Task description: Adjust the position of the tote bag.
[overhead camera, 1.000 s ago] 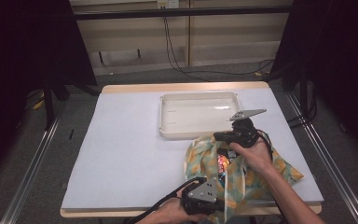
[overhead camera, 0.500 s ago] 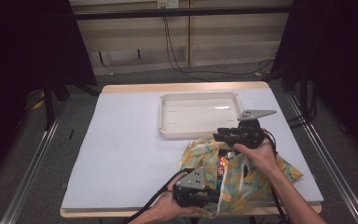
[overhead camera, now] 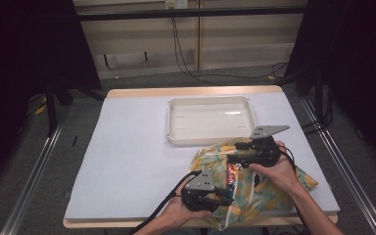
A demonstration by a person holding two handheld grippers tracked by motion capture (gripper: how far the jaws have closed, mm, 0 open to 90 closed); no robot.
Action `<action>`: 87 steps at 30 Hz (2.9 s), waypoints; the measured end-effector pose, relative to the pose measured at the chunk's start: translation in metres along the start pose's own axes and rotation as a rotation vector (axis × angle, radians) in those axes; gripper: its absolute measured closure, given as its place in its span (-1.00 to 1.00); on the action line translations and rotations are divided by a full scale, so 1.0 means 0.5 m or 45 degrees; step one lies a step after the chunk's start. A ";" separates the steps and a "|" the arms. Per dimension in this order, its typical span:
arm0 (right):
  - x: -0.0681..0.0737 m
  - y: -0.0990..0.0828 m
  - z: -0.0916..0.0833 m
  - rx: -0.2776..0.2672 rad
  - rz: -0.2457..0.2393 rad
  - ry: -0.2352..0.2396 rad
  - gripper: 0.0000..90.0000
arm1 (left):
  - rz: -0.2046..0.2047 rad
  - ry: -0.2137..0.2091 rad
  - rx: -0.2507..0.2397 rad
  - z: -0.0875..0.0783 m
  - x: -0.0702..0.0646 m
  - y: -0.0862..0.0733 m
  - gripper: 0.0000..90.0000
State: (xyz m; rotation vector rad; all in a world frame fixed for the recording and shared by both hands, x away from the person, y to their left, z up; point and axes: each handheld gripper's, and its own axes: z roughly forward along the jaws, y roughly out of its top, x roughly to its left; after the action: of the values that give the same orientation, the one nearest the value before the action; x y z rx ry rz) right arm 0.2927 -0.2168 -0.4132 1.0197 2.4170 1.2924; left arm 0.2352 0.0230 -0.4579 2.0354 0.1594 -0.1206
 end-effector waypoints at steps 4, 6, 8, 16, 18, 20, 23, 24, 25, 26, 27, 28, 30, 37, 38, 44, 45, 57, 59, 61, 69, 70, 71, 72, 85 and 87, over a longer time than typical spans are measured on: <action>0.003 0.009 0.027 0.045 -0.026 0.005 0.03 | -0.021 -0.069 -0.008 0.016 -0.012 0.005 0.37; 0.004 0.012 0.035 0.071 -0.027 0.006 0.11 | 0.014 -0.087 0.005 0.024 -0.019 0.010 0.30; 0.005 0.013 0.042 0.088 -0.028 0.019 0.25 | 0.015 -0.096 -0.008 0.029 -0.023 0.011 0.21; 0.005 0.018 0.059 0.113 0.005 0.085 1.00 | 0.040 -0.087 0.050 0.042 -0.035 0.005 0.24; 0.004 0.023 0.061 0.092 0.014 0.061 1.00 | 0.024 -0.065 0.028 0.027 -0.025 0.005 0.23; 0.002 0.025 0.059 0.067 0.020 0.054 1.00 | 0.006 -0.021 0.006 0.005 -0.011 0.007 0.26; 0.001 0.026 0.055 0.040 0.026 0.023 1.00 | -0.018 -0.005 -0.026 -0.017 0.005 0.007 0.31; -0.002 0.032 0.058 0.036 0.036 -0.002 1.00 | -0.034 -0.001 -0.038 -0.027 0.017 0.006 0.32; -0.004 0.037 0.063 0.035 0.038 -0.011 1.00 | -0.034 -0.001 -0.038 -0.027 0.017 0.006 0.32; -0.006 0.042 0.068 0.035 0.040 -0.010 1.00 | -0.030 0.030 -0.018 -0.030 0.020 0.004 0.32; -0.006 0.042 0.068 0.035 0.040 -0.010 1.00 | -0.029 0.031 -0.003 -0.028 0.022 0.002 0.32; -0.007 0.048 0.074 0.036 0.037 -0.015 1.00 | -0.022 0.029 -0.007 -0.023 0.022 -0.002 0.35; -0.008 0.061 0.092 0.047 0.038 -0.037 1.00 | -0.023 0.023 0.032 -0.012 0.020 -0.008 0.35; -0.017 0.051 0.117 0.063 0.082 -0.027 1.00 | -0.034 0.081 0.014 -0.034 0.033 -0.009 0.33; -0.018 0.050 0.116 0.060 0.079 -0.011 1.00 | -0.043 0.093 0.004 -0.040 0.037 -0.010 0.33; -0.020 0.043 0.088 -0.002 0.087 0.037 0.71 | -0.061 0.178 0.063 -0.053 0.056 -0.031 0.38; -0.020 0.041 0.085 0.009 0.074 0.029 0.57 | -0.061 0.178 0.063 -0.053 0.056 -0.031 0.38; -0.026 0.032 0.091 0.121 0.037 -0.027 0.71 | -0.048 0.131 0.140 -0.030 0.050 -0.044 0.96; -0.026 0.035 0.092 0.107 0.047 -0.045 0.91 | -0.051 0.137 0.142 -0.030 0.049 -0.043 1.00; -0.026 0.048 0.094 0.108 0.025 -0.016 1.00 | -0.056 0.136 0.160 -0.039 0.051 -0.039 1.00; -0.030 0.065 0.103 0.099 0.034 -0.015 1.00 | -0.037 0.125 0.201 -0.070 0.039 -0.044 1.00; -0.031 0.065 0.105 0.101 0.041 -0.013 1.00 | -0.050 0.123 0.204 -0.073 0.036 -0.045 1.00; -0.031 0.064 0.108 0.106 0.045 -0.012 1.00 | -0.046 0.115 0.196 -0.076 0.032 -0.047 1.00; -0.030 0.063 0.111 0.116 0.047 -0.021 1.00 | -0.034 0.101 0.190 -0.077 0.027 -0.048 1.00; -0.014 0.071 0.066 0.040 0.056 0.029 0.57 | -0.054 0.056 0.015 -0.083 0.002 -0.008 0.43; -0.013 0.074 0.048 0.009 0.057 0.038 0.50 | -0.056 0.076 -0.019 -0.084 0.008 0.001 0.36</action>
State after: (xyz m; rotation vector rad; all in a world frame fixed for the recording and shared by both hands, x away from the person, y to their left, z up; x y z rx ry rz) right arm 0.3266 -0.1917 -0.3989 1.0696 2.4355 1.3240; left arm 0.2398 0.0605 -0.4390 2.0220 0.2417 -0.0860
